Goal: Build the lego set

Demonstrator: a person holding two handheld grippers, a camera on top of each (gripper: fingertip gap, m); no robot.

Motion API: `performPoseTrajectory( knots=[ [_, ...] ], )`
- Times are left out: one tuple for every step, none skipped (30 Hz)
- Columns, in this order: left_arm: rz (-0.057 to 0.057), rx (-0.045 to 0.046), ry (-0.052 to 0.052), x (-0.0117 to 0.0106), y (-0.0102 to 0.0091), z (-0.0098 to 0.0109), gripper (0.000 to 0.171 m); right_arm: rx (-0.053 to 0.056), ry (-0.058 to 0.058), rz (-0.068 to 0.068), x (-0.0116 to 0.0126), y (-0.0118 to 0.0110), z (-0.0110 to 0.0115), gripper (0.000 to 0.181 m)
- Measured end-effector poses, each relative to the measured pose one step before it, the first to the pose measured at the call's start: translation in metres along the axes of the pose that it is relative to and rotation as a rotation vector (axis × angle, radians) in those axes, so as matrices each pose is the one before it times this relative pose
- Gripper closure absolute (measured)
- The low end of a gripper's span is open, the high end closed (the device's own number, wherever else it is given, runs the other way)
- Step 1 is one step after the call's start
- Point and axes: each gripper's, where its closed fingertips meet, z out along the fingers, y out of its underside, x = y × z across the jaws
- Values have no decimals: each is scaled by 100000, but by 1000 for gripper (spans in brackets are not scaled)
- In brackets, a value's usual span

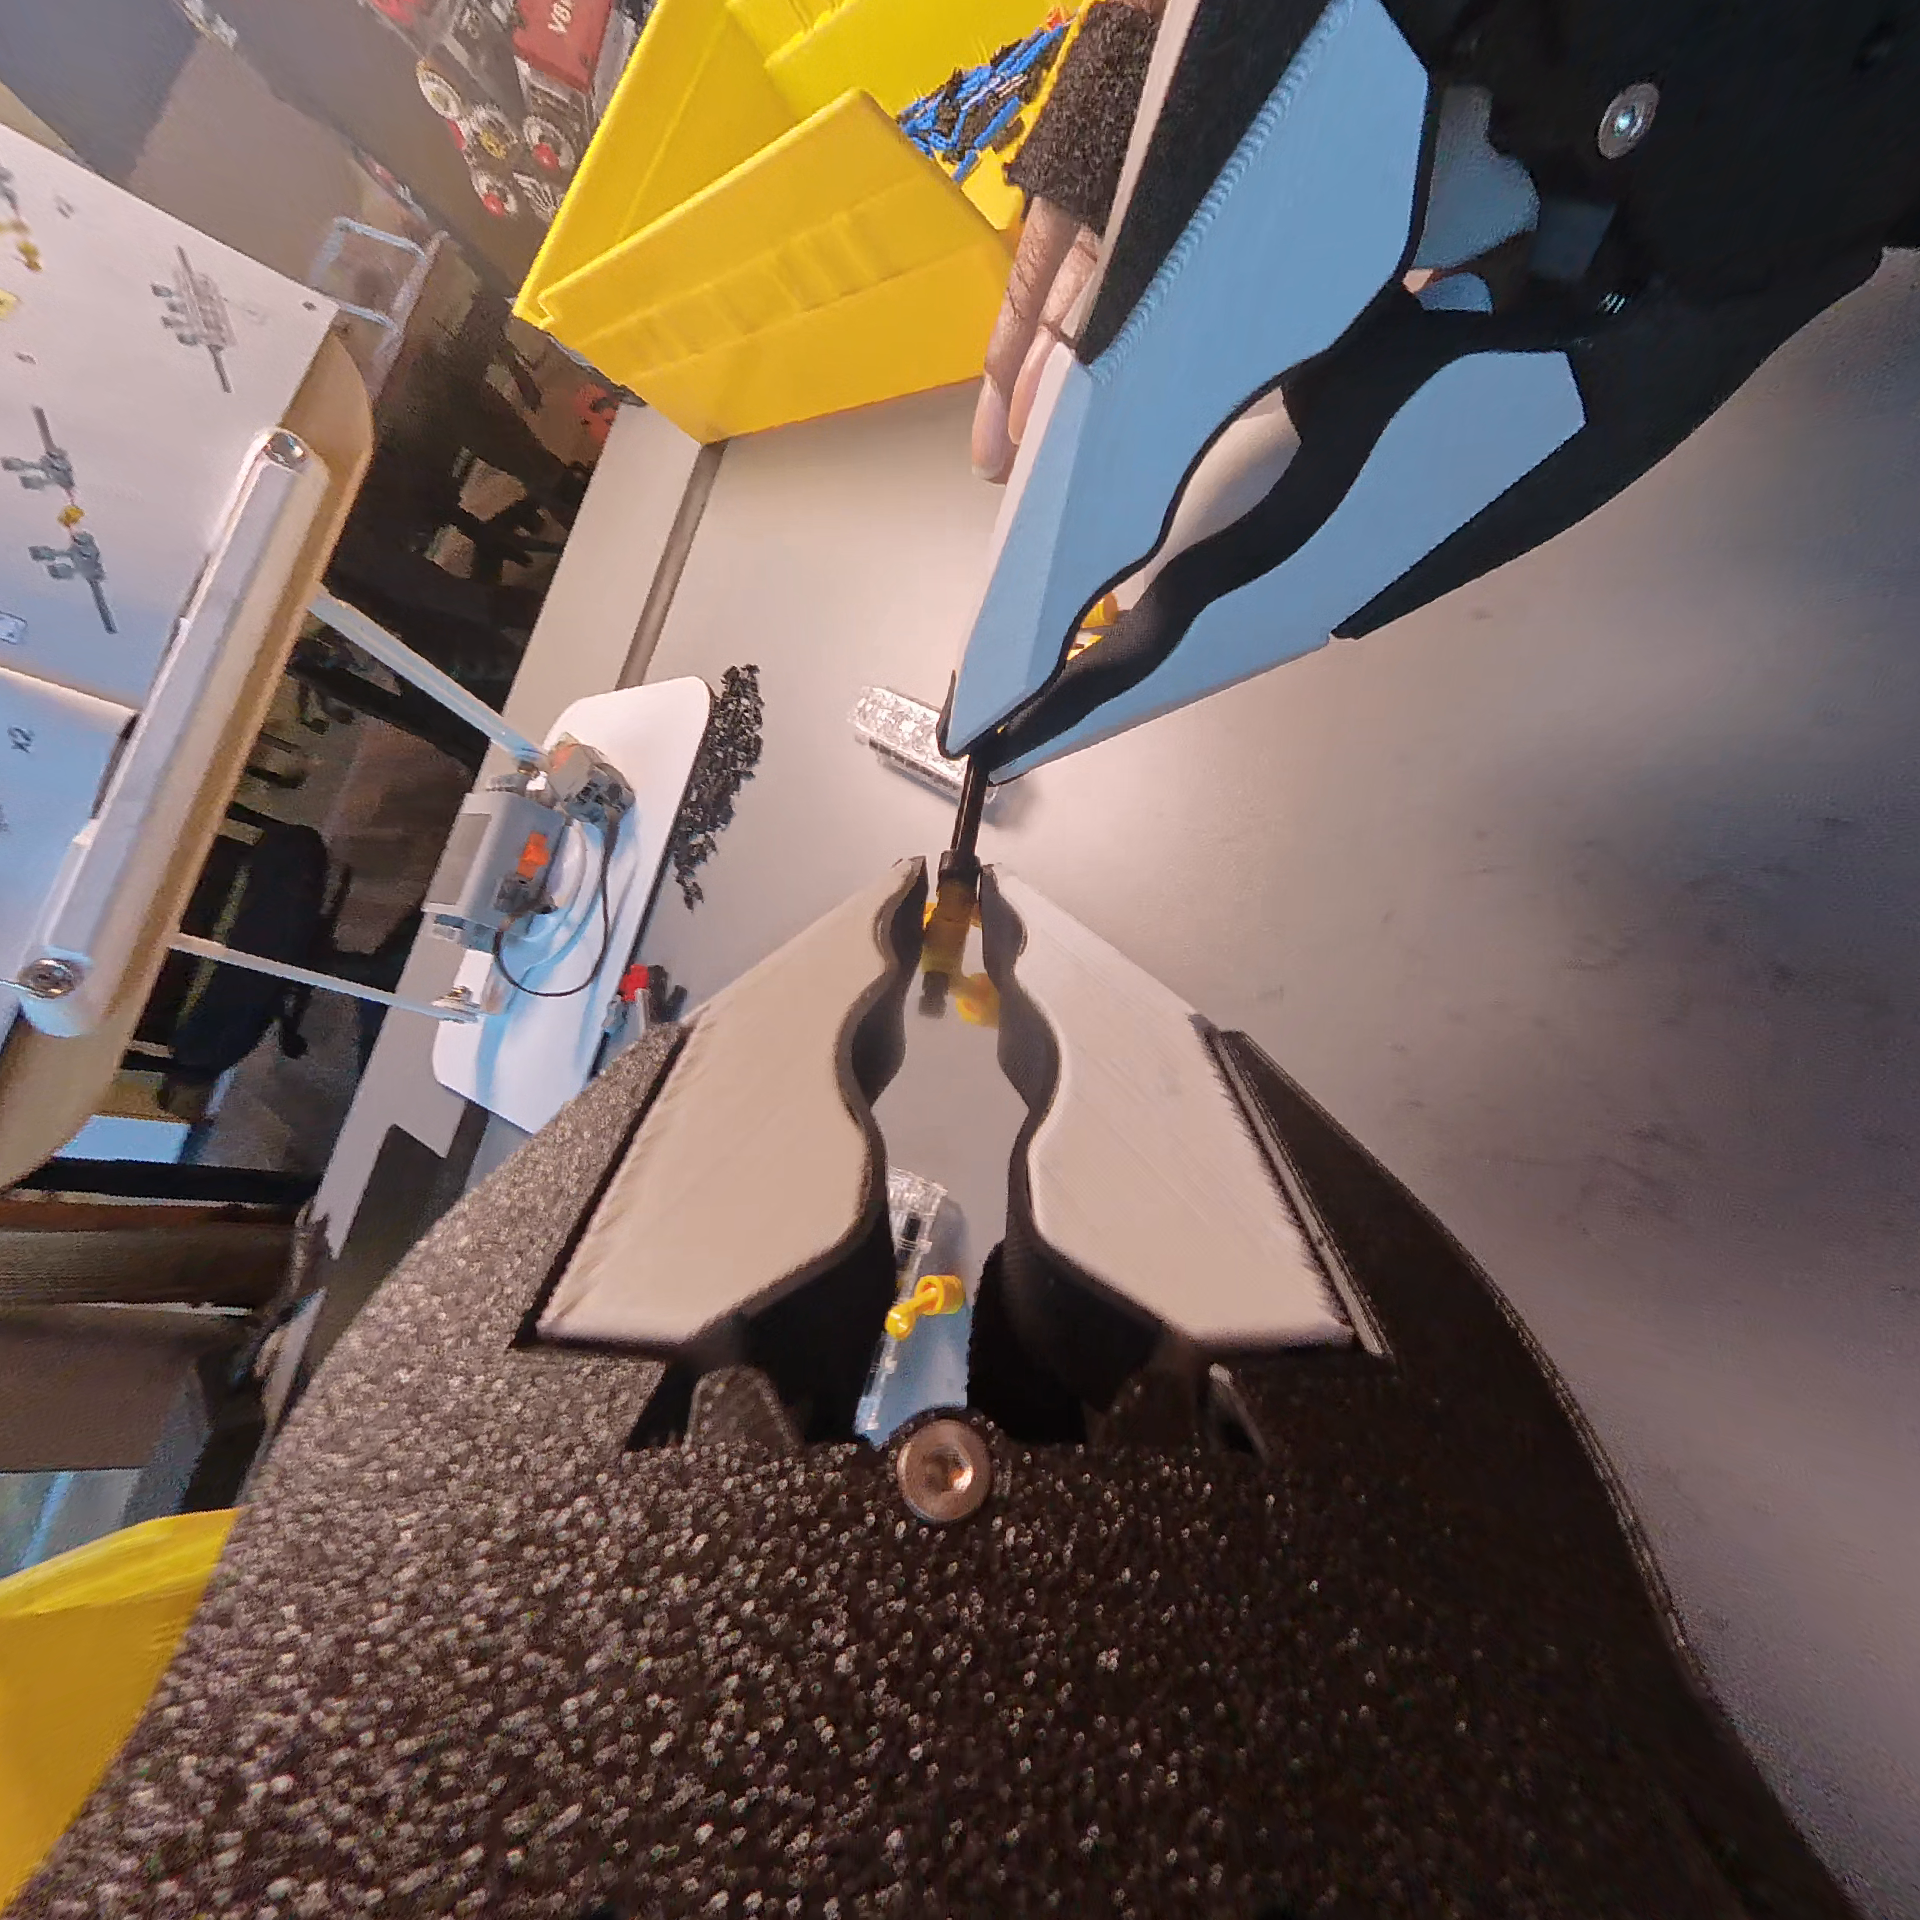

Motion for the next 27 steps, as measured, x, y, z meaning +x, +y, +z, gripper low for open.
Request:
performPoseTrajectory(
  knots=[
    [2994,494,-1681,-67,-72,-6,162,51,157,925,71,43,-10,178],
    [4241,630,-1692,-16,-72,2,164,356,203,1527,83,2,-24,178],
    [5519,550,-2379,-51,-35,5,164,743,-20,1935,82,-38,-47,177],
    [6222,144,-2780,-72,28,13,164,729,-789,2072,-24,-46,-52,176],
    [6658,-211,-2439,-12,68,39,164,840,-1558,2198,-143,-49,-37,176],
    [6519,-428,-1799,74,111,37,164,760,-2374,2417,-250,0,-16,177],
    [5705,-306,-708,210,86,56,164,177,-3497,2398,-414,93,-2,176],
    [4586,7,-440,219,47,64,164,479,-2543,2241,-282,41,-32,176],
    [3614,50,-356,180,21,45,164,442,-2179,1829,-260,62,-35,176],
    [2759,-509,185,185,63,57,164,-347,-2666,2139,-324,161,22,176],
    [1924,-861,122,144,94,92,164,-1061,-1755,2328,-185,271,76,175],
    [1354,-685,124,110,67,89,164,-599,-1463,1300,-181,204,54,175],
    [958,-585,232,126,42,84,164,-443,-1119,664,-154,134,48,175],
    [612,-489,105,104,28,77,164,-331,-543,500,-89,81,39,175],
    [165,-355,233,96,28,75,164,-363,-596,524,-88,75,42,176],
    [-50,-107,154,79,1,58,164,-303,-449,573,-65,74,49,176],
    [206,49,-254,12,-23,27,164,29,255,240,21,22,28,176],
    [369,17,-266,-13,-35,11,164,33,268,-85,15,-3,19,177],
    [56,-131,143,23,-23,27,164,-235,-112,-14,-56,29,33,177],
    [-28,-236,253,62,4,48,164,-211,-291,217,-90,25,22,177],
    [433,-189,-43,59,3,41,164,-49,-156,233,-70,-9,27,177],
    [634,-43,-101,65,-43,25,164,69,-337,274,-95,-45,12,177],
    [387,204,64,76,-99,21,164,158,-514,370,-102,-33,40,177],
    [315,257,114,63,-132,19,164,515,-381,288,-137,-158,7,177],
    [412,35,72,62,-85,17,164,455,-228,271,-111,-217,-35,177],
    [263,-210,73,44,-26,25,164,14,-135,85,-78,-107,-4,178],
    [-51,-312,115,46,21,32,164,-237,-325,207,-82,-33,19,178]
  ],
)
